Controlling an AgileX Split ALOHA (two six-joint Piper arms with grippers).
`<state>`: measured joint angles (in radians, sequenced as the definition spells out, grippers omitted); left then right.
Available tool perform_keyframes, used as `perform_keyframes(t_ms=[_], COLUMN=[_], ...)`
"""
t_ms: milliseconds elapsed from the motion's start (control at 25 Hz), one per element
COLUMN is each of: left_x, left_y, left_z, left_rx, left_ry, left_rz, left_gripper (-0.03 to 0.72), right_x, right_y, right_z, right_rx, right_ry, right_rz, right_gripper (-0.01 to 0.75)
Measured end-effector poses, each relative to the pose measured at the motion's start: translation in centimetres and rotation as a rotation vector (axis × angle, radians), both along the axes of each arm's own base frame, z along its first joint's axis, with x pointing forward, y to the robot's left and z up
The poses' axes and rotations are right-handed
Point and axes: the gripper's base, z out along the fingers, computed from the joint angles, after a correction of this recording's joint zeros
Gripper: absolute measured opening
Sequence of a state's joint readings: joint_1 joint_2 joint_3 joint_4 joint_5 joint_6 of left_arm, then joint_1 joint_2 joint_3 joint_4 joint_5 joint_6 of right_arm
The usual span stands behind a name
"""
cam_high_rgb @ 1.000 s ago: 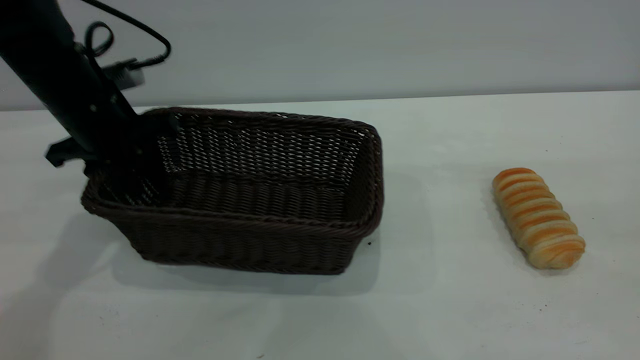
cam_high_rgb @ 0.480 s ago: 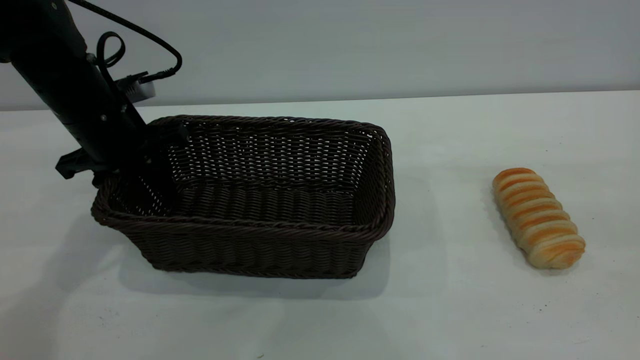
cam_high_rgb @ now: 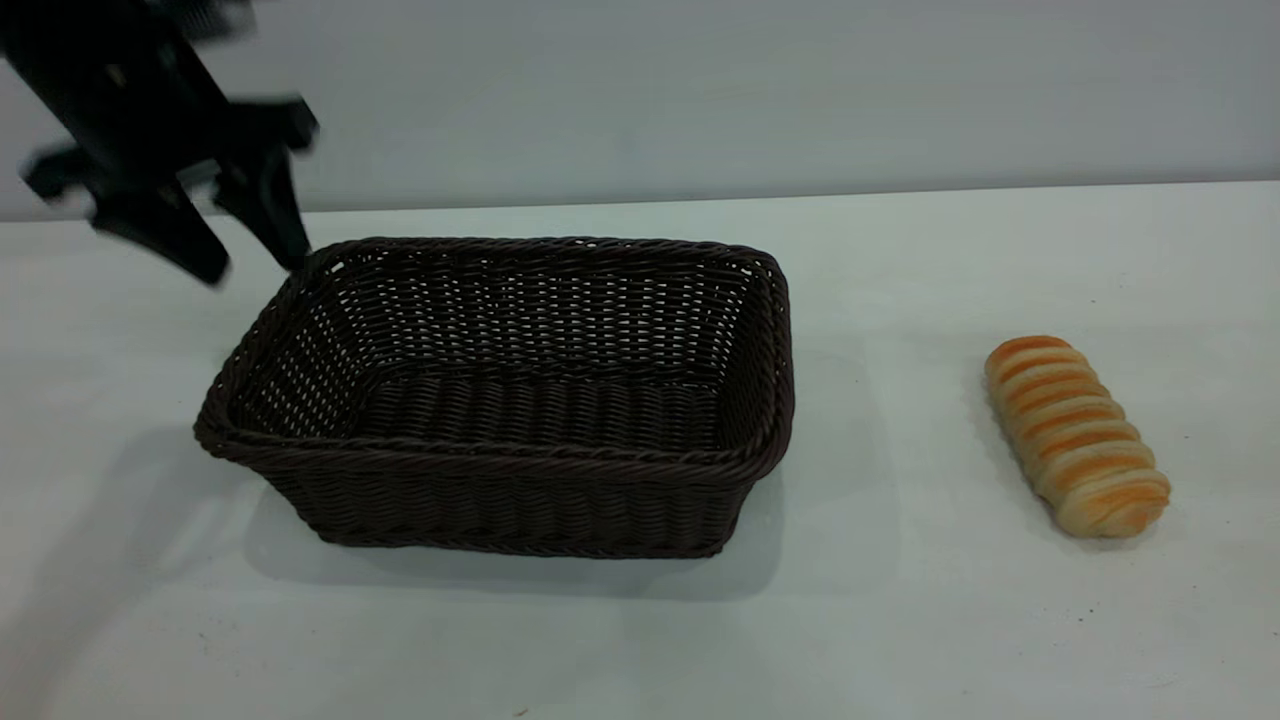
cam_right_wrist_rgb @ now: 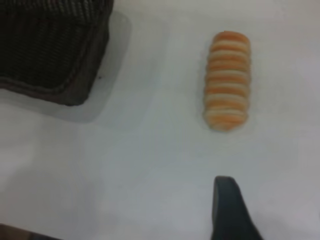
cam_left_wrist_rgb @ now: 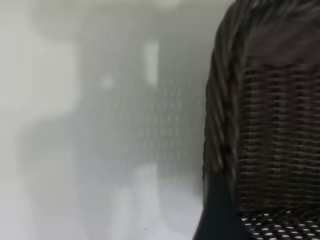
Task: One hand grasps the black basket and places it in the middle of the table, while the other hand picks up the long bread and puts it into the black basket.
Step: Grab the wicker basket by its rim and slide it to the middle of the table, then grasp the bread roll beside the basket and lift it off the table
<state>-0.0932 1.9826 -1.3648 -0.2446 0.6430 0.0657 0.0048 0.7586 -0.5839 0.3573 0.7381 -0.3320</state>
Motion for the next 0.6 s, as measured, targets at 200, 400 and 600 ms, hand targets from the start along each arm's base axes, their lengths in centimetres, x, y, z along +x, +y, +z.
perform_keyframes(t_ms=[200, 400, 600], left_x=[-1.3, -3.0, -4.5], left_y=[0.2, 0.3, 0.4], left_z=[5.7, 9.7, 12.3], left_rx=[-0.006, -0.015, -0.017], left_ry=[-0.126, -0.197, -0.234], left_rz=[0.012, 0.001, -0.018], left_gripper=[0.568, 0.568, 0.568], right_x=[2.8, 8.4, 14.7], right_y=[1.5, 2.1, 1.6], right_z=[-0.8, -2.3, -5.7], right_rx=[0.114, 0.177, 0.143], right_ry=[0.021, 0.055, 0.128], right_rz=[0.126, 0.157, 0.11], right_gripper=[0.384, 0.383, 0.383])
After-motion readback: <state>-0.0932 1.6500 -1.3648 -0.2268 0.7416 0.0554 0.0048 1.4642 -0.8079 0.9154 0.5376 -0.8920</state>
